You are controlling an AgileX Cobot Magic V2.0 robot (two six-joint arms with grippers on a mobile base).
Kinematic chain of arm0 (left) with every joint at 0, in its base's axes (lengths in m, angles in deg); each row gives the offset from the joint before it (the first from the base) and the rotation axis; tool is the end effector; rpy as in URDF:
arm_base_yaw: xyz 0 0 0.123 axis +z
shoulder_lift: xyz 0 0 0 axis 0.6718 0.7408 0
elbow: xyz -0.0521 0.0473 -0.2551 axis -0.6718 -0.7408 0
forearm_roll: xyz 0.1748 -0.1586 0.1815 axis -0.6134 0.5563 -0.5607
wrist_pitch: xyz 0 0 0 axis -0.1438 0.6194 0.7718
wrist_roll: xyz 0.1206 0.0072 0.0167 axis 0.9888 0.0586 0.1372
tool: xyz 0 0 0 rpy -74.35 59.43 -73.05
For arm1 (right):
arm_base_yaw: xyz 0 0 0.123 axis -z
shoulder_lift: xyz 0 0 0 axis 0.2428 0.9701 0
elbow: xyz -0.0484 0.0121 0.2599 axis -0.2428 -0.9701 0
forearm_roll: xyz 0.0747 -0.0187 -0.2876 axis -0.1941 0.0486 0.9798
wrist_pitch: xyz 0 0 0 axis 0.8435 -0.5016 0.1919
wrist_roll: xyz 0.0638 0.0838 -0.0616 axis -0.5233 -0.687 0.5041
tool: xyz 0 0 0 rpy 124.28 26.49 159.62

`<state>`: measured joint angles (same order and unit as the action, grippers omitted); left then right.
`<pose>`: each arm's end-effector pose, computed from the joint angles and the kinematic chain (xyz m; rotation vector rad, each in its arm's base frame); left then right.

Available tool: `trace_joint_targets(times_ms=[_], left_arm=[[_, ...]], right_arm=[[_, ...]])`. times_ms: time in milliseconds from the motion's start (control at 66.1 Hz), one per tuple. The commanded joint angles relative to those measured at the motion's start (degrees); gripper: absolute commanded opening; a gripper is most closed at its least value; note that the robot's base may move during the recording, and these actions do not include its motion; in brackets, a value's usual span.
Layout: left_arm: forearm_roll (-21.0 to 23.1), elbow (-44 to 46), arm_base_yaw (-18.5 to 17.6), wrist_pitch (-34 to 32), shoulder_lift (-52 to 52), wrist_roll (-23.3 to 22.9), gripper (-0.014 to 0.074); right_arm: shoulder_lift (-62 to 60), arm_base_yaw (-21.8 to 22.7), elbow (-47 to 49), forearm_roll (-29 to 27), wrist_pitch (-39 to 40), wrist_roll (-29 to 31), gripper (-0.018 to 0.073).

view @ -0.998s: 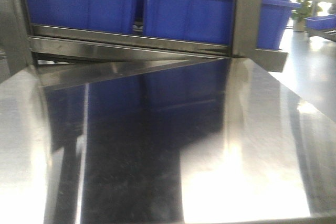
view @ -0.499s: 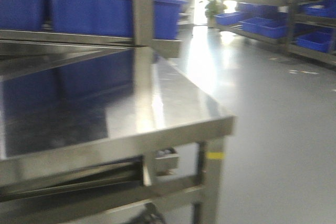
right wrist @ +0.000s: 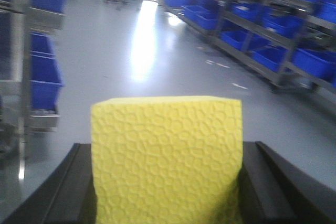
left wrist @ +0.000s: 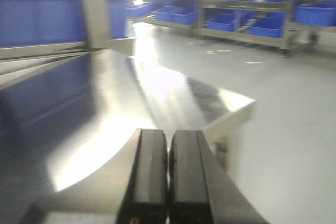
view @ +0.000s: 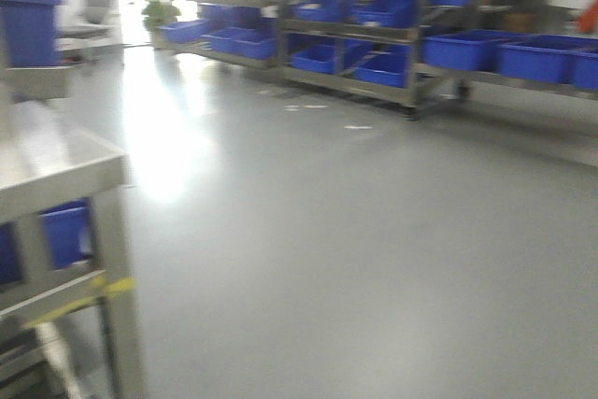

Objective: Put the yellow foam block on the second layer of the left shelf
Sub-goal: 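Drive the base away from the table toward the bin shelf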

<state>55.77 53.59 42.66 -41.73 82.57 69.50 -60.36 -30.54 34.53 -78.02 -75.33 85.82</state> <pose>0.1541 0.0049 0.1992 -0.0076 1.6120 0.0514 0.1441 0.0459 0.3028 -0.3907 1.5775 0.1087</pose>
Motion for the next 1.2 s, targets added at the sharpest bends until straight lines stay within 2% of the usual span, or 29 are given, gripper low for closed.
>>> trace_joint_targets(times_ms=[0, 1180], left_arm=[[-0.03, -1.48, 0.0, -5.02, -0.83, -0.22, 0.0136], [-0.03, -1.48, 0.0, -5.02, -0.83, -0.22, 0.0136]], right_arm=[[0.54, 0.4, 1.7, -0.22, 5.4, 0.03, 0.0267], [0.54, 0.4, 1.7, -0.22, 5.16, 0.03, 0.0267]])
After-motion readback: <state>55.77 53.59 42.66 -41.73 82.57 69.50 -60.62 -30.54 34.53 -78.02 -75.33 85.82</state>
